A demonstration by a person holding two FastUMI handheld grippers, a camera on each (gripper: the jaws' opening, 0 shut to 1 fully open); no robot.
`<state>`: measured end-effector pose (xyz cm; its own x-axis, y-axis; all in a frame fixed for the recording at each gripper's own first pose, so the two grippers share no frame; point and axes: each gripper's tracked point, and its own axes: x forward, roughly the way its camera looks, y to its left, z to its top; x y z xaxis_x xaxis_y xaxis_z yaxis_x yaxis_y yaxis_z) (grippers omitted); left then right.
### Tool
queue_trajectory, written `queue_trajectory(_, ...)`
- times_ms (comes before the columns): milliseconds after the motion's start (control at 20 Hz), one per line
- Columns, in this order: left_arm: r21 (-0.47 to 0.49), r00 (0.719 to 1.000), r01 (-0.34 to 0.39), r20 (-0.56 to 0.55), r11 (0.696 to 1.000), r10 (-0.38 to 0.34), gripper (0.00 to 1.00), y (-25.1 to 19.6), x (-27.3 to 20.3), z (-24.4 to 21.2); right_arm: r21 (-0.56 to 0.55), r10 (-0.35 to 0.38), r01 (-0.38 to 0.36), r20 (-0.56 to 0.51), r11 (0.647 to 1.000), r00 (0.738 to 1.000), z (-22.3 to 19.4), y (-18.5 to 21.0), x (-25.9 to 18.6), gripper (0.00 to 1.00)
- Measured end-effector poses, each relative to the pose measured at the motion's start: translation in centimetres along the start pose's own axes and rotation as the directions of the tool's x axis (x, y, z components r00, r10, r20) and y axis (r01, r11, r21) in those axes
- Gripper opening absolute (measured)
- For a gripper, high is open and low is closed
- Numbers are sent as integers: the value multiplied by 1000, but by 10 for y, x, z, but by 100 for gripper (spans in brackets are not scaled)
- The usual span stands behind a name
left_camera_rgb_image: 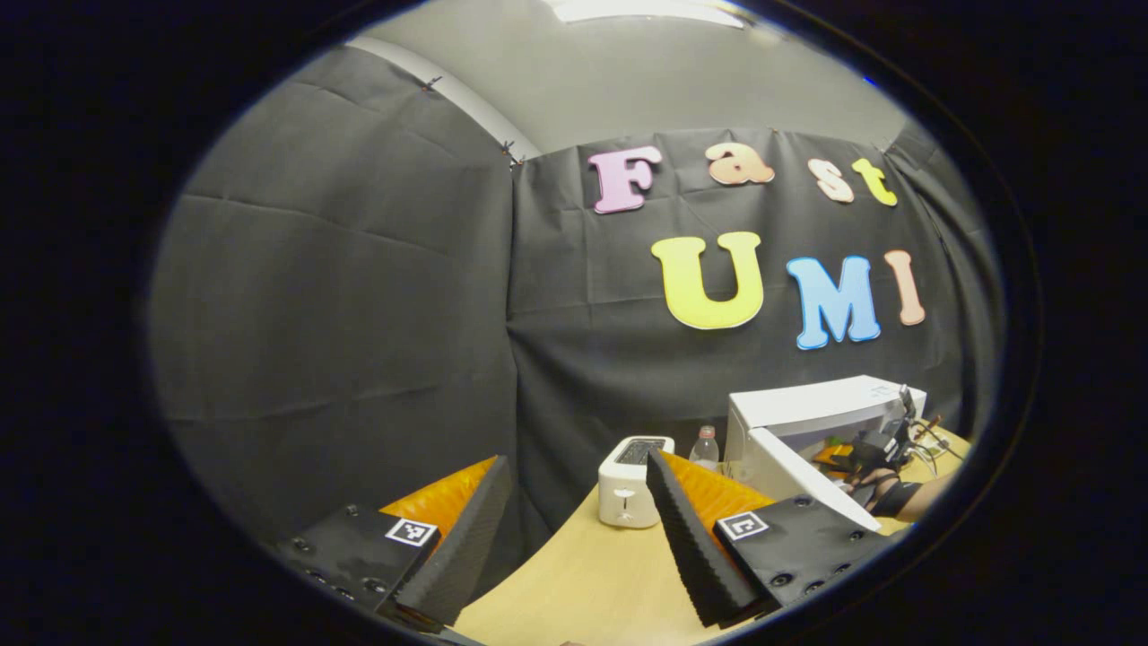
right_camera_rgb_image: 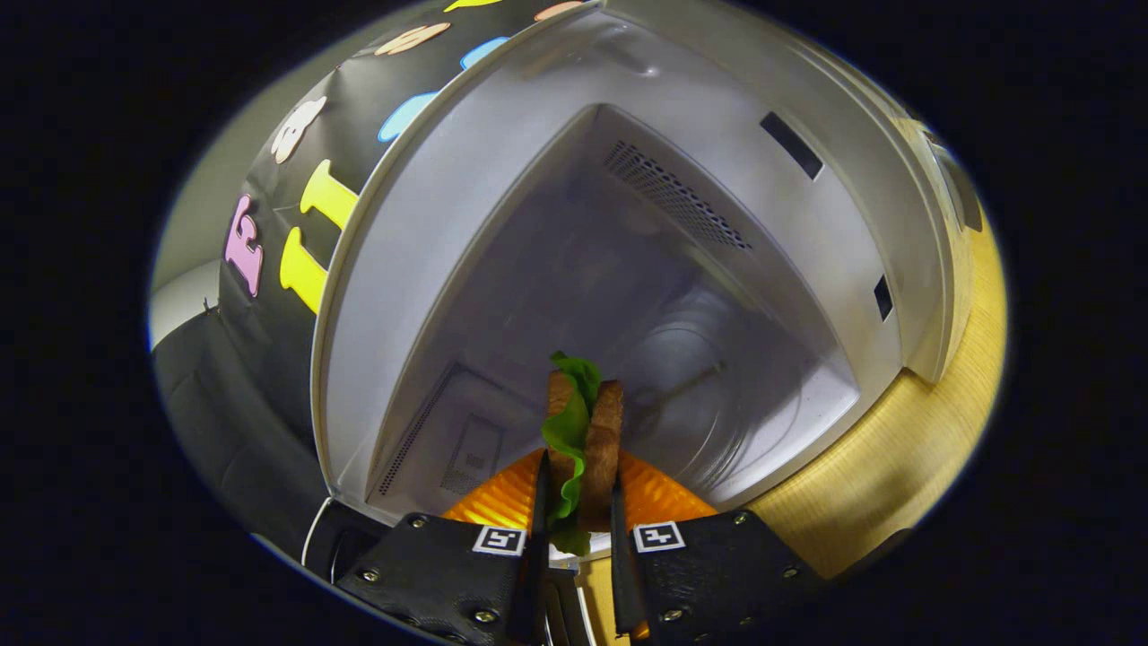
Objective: Open the microwave oven with the left hand, put the food in, and close the microwave oven.
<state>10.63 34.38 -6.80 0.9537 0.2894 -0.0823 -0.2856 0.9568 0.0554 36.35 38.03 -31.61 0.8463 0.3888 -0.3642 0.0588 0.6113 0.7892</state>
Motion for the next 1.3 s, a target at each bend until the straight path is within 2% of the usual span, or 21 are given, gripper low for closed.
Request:
queue_trajectory(100, -9, 1000, 4, -3, 1000, -4, 99, -2, -3, -3, -23, -27, 27, 11, 999, 1000, 2, -7, 2, 34)
queue_trajectory(250, -1, 1000, 13, -3, 1000, -13, 99, -4, -6, -6, -91, -91, 94, 37, 991, 995, 10, -18, 0, 48)
queue_trajectory(300, 4, 1000, 13, -1, 1000, -13, 99, -4, -5, -7, -117, -97, 102, 48, 988, 994, 10, -18, -3, 65)
queue_trajectory(350, 3, 1000, 13, -1, 1000, -13, 99, -4, -4, -7, -150, -110, 118, 61, 982, 992, 11, -21, -5, 67)
queue_trajectory(400, -2, 1000, 14, -1, 1000, -14, 99, -6, -5, -8, -180, -127, 138, 72, 974, 989, 14, -24, -9, 98)
queue_trajectory(550, -13, 1000, 24, -1, 1000, -24, 100, -11, -2, -10, -277, -161, 191, 127, 942, 979, 28, -27, -23, 98)
queue_trajectory(700, -12, 999, 39, -7, 999, -40, 100, -21, -2, -20, -354, -152, 208, 178, 912, 972, 45, -21, -45, 98)
queue_trajectory(950, -31, 996, 74, -37, 997, -75, 99, -43, 4, -41, -474, -100, 182, 194, 861, 976, 63, 1, -98, 98)
queue_trajectory(1300, -33, 987, 101, -122, 994, -104, 100, -75, 5, -94, -622, 18, 109, 195, 775, 981, 90, 38, -184, 98)
